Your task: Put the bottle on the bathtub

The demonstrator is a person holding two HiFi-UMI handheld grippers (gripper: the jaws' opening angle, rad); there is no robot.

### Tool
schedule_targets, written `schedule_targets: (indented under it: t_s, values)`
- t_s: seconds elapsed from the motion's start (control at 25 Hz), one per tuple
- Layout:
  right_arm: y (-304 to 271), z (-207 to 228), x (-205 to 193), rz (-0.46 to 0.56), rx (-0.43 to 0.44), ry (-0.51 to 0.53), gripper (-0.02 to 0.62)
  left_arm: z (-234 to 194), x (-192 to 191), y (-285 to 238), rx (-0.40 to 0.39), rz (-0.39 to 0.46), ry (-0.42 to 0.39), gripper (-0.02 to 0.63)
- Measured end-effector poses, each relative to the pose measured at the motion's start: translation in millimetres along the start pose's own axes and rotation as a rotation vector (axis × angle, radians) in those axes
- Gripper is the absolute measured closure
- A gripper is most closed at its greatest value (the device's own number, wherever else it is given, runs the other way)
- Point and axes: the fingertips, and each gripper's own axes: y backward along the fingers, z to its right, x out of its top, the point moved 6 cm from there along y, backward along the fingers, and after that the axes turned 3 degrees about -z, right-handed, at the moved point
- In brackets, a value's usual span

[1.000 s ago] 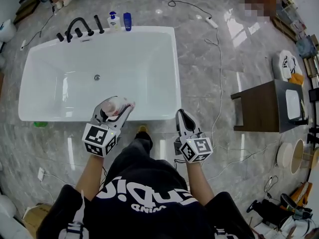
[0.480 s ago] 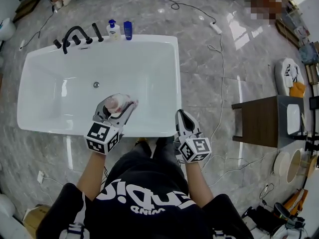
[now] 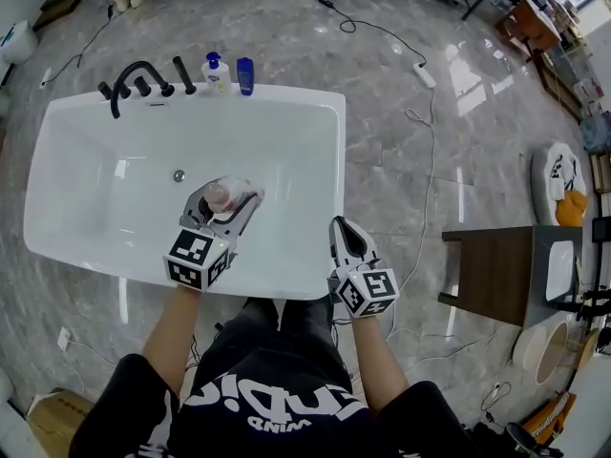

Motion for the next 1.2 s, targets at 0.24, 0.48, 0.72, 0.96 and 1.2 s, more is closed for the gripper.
schedule_targets:
  t_s: [0.24, 0.48, 0.72, 0.96, 1.2]
  values:
    - [-55, 43, 5, -0.007, 0.024, 0.036, 0.569, -35, -1, -70, 0.037, 0.037, 0.029, 0.377]
    - [-116, 88, 3, -0.018, 0.061, 0.073, 0.569, -73, -11, -145, 0.089, 0.055, 0.044, 0.377]
    - [-174, 133, -3, -0.029, 0.095, 0.095, 0.569, -102, -17, -218, 0.131, 0.041, 0.04, 0.377]
    - [-227, 171, -13, -0.048, 0.122, 0.106, 0.569, -130, -17, -295, 0.146, 0.029, 0.053, 0.377]
    - [-264, 205, -11, -0.053, 0.136, 0.105, 0.569, -145, -21, -370, 0.173, -0.007, 0.067, 0.377]
